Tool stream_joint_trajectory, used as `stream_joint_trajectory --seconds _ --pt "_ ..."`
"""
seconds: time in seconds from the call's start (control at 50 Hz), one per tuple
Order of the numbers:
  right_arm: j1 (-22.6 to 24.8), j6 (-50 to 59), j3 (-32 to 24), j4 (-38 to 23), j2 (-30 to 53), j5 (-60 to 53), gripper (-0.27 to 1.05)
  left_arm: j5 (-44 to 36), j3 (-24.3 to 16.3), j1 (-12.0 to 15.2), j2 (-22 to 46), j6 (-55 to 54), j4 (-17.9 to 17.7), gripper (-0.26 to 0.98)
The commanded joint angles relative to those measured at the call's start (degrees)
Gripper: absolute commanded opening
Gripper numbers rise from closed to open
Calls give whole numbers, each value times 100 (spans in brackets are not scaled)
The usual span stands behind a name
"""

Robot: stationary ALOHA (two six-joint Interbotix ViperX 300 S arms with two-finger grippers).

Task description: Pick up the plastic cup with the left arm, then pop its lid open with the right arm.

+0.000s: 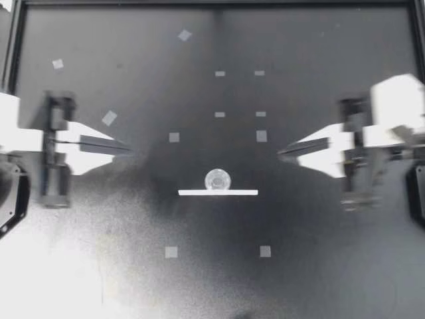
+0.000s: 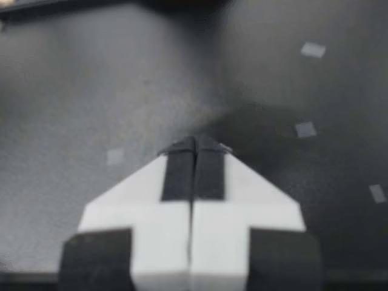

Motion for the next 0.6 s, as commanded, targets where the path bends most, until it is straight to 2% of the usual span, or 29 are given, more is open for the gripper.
stream_joint_trajectory --seconds 0.0,0.16,0.32,0.58 --pt "-35 -9 -316 -9 536 -97 -15 -185 -167 35 290 0 -9 1" --pt "-35 0 -554 -9 1433 -668 -15 -624 -176 44 932 -62 -9 19" --pt "-18 9 -747 -9 1942 -782 -15 -940 -185 44 1494 -105 -26 35" --pt "79 193 -879 -9 2426 -791 -15 -1292 -360 62 2479 -105 -44 40"
